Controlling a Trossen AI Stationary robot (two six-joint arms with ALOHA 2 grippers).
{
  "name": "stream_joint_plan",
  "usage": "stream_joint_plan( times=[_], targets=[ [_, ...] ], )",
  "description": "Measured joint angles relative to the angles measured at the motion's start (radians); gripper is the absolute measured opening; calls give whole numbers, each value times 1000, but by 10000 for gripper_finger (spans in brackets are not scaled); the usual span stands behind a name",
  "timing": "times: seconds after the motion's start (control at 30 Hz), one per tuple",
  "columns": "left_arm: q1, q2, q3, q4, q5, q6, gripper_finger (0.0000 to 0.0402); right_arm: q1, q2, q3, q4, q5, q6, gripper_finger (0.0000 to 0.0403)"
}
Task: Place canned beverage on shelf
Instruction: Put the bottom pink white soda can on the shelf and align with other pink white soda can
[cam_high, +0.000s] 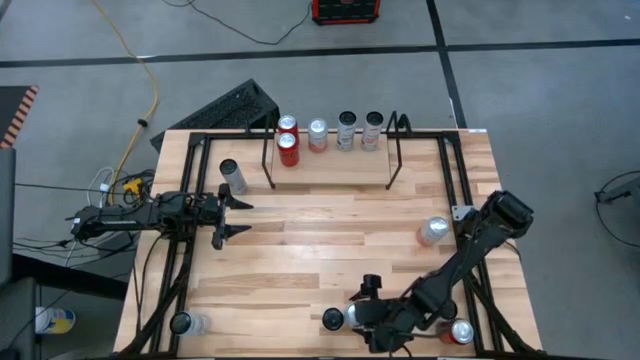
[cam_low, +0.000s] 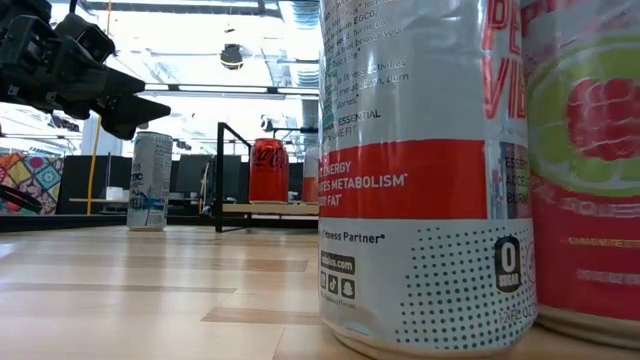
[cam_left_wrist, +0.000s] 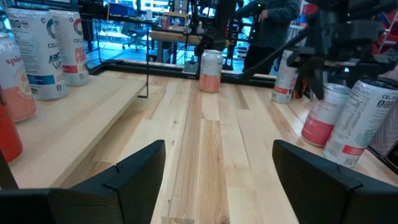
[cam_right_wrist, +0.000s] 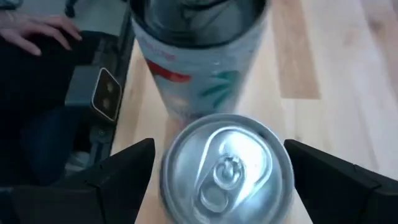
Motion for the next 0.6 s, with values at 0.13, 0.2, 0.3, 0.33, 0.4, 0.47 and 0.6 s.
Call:
stream_joint_plan(
  times=[0.13, 0.2, 0.3, 0.33, 0.4, 0.47, 0.6],
  targets=[
    [0, 0, 0, 0, 0, 0, 282, -4, 27, -3, -6, -14, 3, 379],
    [0, 0, 0, 0, 0, 0, 282, -9, 28, -3, -16, -22, 4, 379],
    [0, 0, 0, 0, 0, 0, 282, -9, 28, -3, -21, -27, 20, 379],
    [0, 0, 0, 0, 0, 0, 282, -11, 28, -3, -26, -27, 21, 379],
    [0, 0, 0, 0, 0, 0, 282, -14, 24, -3, -26, -28, 22, 377],
    [0, 0, 0, 0, 0, 0, 282, -15, 16, -3, -26, -30, 22, 369],
    [0, 0, 0, 0, 0, 0, 282, -16, -7, -4, -52, -52, 23, 339]
  ],
)
